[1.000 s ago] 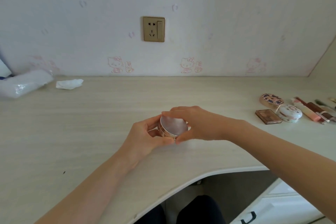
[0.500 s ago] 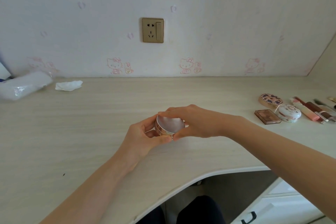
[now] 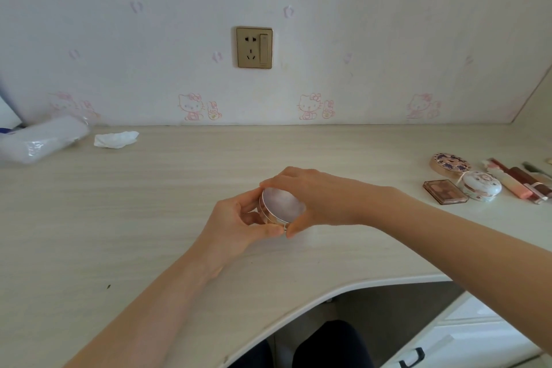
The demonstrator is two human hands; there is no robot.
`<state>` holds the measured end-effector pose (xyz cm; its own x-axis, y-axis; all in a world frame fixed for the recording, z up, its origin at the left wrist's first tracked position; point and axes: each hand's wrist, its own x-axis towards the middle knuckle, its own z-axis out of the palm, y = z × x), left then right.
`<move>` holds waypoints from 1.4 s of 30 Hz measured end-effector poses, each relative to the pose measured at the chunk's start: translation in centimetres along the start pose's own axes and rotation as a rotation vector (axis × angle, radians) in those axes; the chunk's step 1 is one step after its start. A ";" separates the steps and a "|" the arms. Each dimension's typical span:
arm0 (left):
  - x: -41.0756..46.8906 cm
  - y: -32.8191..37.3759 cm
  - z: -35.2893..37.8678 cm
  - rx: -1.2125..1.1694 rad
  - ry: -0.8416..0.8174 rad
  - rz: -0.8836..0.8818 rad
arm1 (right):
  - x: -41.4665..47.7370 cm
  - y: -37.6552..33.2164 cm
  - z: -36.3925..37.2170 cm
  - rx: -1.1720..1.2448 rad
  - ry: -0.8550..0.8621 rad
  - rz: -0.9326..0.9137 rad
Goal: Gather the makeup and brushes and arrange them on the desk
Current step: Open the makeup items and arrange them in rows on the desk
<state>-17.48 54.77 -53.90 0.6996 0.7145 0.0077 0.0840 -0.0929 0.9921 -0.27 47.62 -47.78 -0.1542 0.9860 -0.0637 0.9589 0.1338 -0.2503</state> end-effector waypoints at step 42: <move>0.1 0.6 -0.9 -0.002 0.114 0.082 | -0.1 -0.6 -2.3 0.130 0.014 0.013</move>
<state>-18.04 55.43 -53.21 0.6189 0.7787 0.1028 0.0287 -0.1532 0.9878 -0.24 47.69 -45.39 -0.1375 0.9890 -0.0548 0.9217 0.1074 -0.3726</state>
